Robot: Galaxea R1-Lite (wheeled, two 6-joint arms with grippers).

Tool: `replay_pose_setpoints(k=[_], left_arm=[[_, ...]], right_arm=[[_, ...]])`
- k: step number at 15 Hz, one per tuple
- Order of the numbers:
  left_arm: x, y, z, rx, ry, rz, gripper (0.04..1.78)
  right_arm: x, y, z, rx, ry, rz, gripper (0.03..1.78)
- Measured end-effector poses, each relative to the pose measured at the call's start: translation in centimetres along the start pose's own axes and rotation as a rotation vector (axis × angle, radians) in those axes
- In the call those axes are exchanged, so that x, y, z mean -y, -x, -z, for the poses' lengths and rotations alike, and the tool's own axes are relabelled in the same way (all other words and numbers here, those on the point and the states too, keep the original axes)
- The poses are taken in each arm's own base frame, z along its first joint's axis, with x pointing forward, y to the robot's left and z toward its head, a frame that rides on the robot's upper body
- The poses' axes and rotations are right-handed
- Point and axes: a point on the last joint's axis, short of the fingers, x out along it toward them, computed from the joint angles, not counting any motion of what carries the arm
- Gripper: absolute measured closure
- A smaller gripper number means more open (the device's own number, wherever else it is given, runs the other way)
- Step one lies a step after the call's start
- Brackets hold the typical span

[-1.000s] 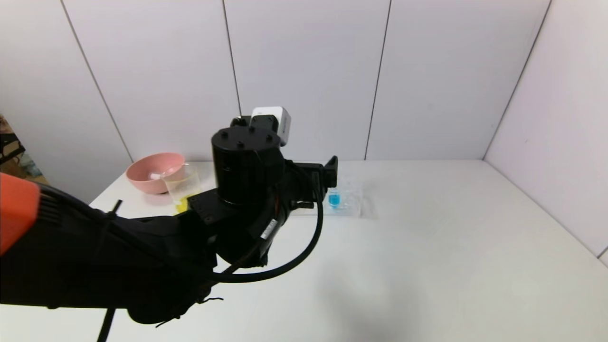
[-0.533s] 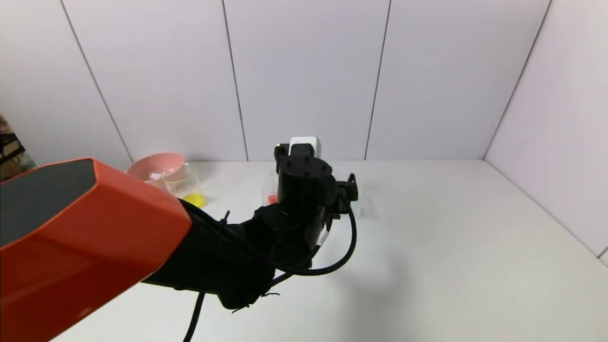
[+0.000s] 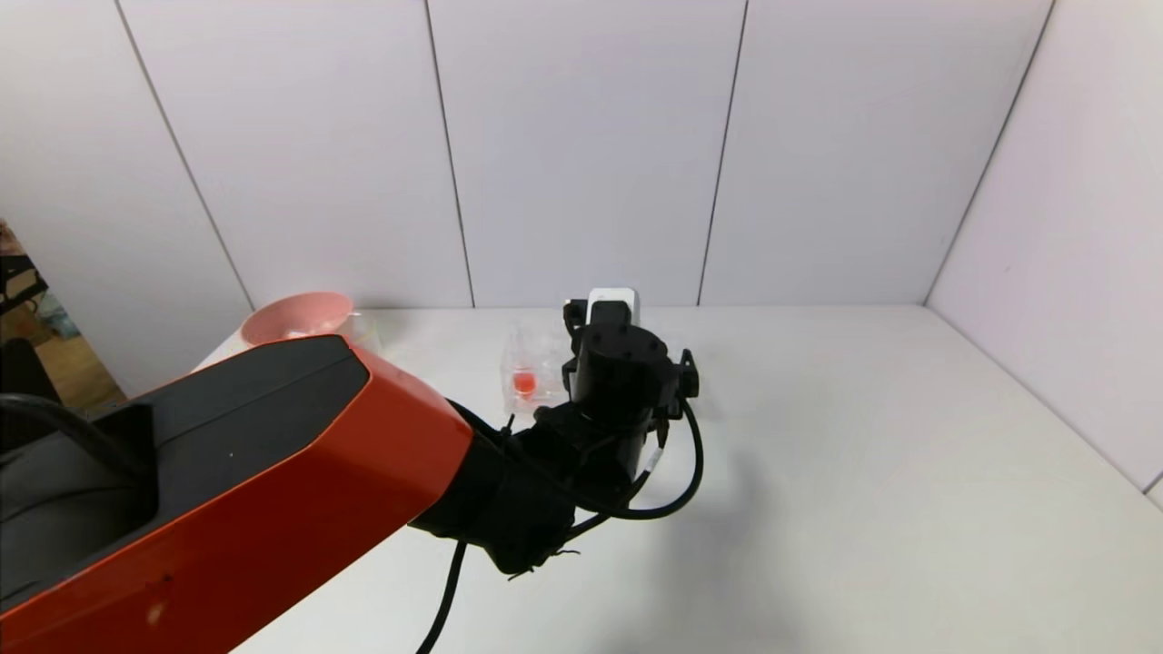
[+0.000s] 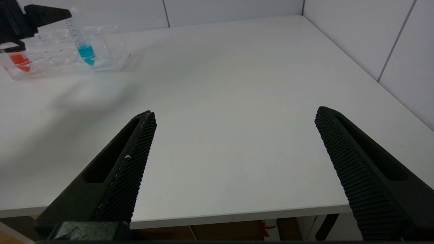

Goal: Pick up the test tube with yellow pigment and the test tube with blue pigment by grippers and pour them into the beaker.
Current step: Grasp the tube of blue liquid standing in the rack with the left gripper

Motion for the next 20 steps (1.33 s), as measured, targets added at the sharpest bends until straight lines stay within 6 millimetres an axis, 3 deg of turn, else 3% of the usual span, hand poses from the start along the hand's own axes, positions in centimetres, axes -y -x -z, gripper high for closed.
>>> replay_pose_setpoints(k=[9, 17, 20], left_arm=[[-1.1, -3.9, 1.4, 0.02, -0.048, -0.041, 0.04], [-0.9, -4.7, 2.3, 0.021, -0.081, -0.046, 0.04], [-0.8, -4.9, 2.3, 0.025, -0.082, -0.046, 0.2]], right_arm=[[0.0, 0.0, 0.0, 0.0, 0.0, 0.0, 0.1], [0.0, 0.0, 0.0, 0.0, 0.0, 0.0, 0.1], [0.0, 0.0, 0.0, 0.0, 0.0, 0.0, 0.1]])
